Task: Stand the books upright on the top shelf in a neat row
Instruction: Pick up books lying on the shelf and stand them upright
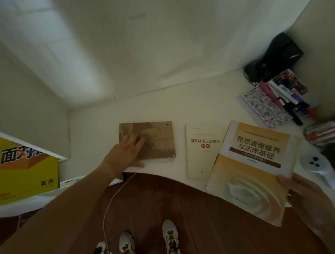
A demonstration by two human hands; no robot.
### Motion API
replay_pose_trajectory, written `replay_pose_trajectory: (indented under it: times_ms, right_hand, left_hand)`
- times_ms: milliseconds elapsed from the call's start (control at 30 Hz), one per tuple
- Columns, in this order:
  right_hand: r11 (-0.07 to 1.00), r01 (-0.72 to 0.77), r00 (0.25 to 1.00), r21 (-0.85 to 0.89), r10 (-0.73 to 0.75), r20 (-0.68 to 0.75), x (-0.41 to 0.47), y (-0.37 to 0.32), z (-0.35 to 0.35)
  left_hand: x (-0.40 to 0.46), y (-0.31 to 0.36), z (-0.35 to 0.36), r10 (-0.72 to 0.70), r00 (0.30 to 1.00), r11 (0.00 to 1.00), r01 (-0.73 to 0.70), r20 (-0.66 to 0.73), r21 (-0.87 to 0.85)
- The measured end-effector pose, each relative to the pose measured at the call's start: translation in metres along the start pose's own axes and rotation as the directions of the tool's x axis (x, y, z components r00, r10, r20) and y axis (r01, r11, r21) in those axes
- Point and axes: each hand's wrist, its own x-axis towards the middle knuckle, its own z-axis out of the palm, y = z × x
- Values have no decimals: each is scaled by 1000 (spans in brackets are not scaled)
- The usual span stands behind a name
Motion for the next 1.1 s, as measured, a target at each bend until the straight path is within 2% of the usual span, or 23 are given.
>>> replay_pose_trajectory:
  times_ms: [67, 133, 200, 267, 333, 367, 400, 433, 467, 500, 533, 567, 600, 633, 667, 767, 833, 867, 900, 967, 1033, 1100]
  right_hand:
    - [998, 3, 999, -58, -5, -35, 0, -12, 6]
    - [998, 31, 999, -55, -33, -40, -3, -7, 5]
    - [999, 5, 999, -51, -7, -43, 2, -4, -1]
    - [999, 2, 999, -48, -4, -45, 2, -5, -3]
    - [998, 11, 999, -63, -14, -42, 7, 0, -12]
    - [997, 6, 999, -76, -10, -43, 9, 2, -15]
    - [998, 3, 999, -71, -6, -47, 11, 2, -18]
    - [998, -3, 999, -61, 0, -47, 14, 3, -20]
    - [999, -9, 999, -53, 7, -42, 18, 5, -24]
    - [999, -20, 999, -48, 18, -49, 20, 6, -26]
    - [998, -32, 998, -47, 29, -56, 22, 9, -29]
    - [997, -50, 997, -58, 46, -64, 24, 12, -32]
    - [996, -63, 996, -63, 59, -73, 25, 15, -35]
    - [995, -73, 994, -71, 67, -84, 25, 18, -40]
    - [994, -76, 994, -79, 69, -83, 25, 21, -46]
    - [990, -104, 991, -94, 96, -88, 25, 30, -65]
    - [989, -122, 989, -84, 114, -98, 26, 35, -73]
    - [988, -125, 988, -88, 116, -101, 27, 38, -75]
    - [988, -125, 988, -91, 116, -106, 28, 40, -75]
    - [989, -109, 988, -98, 97, -116, 30, 43, -71]
    - [992, -64, 991, -109, 50, -128, 31, 45, -66]
    - [992, -22, 992, -121, 6, -127, 28, 40, -62]
  left_hand:
    - [7, -1, 2, 120, 993, 965, -113, -15, 237]
    - [11, 1, 6, 264, 964, 878, -232, -20, 418]
    - [10, 1, 6, 255, 967, 871, -217, -28, 441]
    - [13, 4, -7, 139, 988, 945, -115, -61, 306]
    - [20, 8, -31, 17, 989, 999, -23, -150, -39]
    - [19, 9, -45, -67, 975, 970, 15, -211, -242]
    - [19, 11, -61, -186, 957, 899, 74, -224, -431]
    - [21, 15, -78, -296, 938, 787, 133, -181, -603]
    - [23, 22, -94, -405, 912, 585, 201, -69, -785]
    - [26, 34, -108, -447, 891, 281, 226, 82, -933]
    - [28, 50, -118, -414, 885, -59, 210, 215, -976]
    - [33, 69, -124, -359, 885, -329, 179, 298, -927]
    - [39, 88, -126, -308, 884, -497, 165, 351, -852]
    - [49, 107, -123, -270, 880, -596, 167, 391, -786]
    - [59, 124, -118, -242, 872, -647, 182, 426, -740]
    - [86, 169, -99, -164, 860, -709, 237, 483, -664]
    - [95, 189, -87, -157, 830, -690, 296, 536, -660]
    - [97, 196, -80, -192, 809, -601, 350, 555, -719]
    - [100, 201, -74, -251, 790, -453, 415, 559, -789]
    - [104, 203, -66, -397, 767, -81, 518, 504, -852]
    - [107, 202, -61, -462, 777, 242, 574, 428, -782]
    - [108, 201, -63, -457, 798, 496, 596, 394, -632]
